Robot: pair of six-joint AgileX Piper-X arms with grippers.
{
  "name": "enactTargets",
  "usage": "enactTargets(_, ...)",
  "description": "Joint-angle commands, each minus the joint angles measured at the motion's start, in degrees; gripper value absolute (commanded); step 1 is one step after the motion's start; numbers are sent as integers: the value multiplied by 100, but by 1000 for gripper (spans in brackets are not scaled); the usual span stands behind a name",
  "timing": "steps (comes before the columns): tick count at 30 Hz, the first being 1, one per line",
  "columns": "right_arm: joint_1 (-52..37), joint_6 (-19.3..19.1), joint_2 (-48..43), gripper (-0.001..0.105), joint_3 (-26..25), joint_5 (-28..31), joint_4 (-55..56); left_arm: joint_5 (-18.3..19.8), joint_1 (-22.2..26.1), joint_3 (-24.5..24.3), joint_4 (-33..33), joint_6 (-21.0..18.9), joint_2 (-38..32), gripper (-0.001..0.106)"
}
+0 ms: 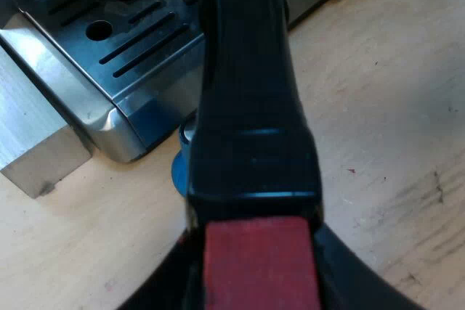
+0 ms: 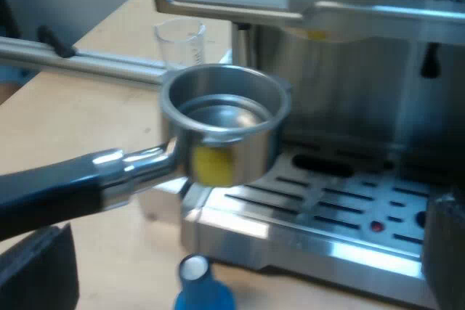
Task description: Put the handle in the coffee machine
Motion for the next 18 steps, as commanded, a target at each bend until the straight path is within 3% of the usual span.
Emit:
enactTargets(1,9,-11,-11,98,159,298,-294,137,-7,-104,-203,1,-60,0)
enactTargets(12,-3,-45,-11,98,867,639,-1304,137,-7,-104,-203,1,-60,0)
enactTargets(18,-6,-369,14,98,1057,639,-1741,137,-7,-104,-203,1,-60,0)
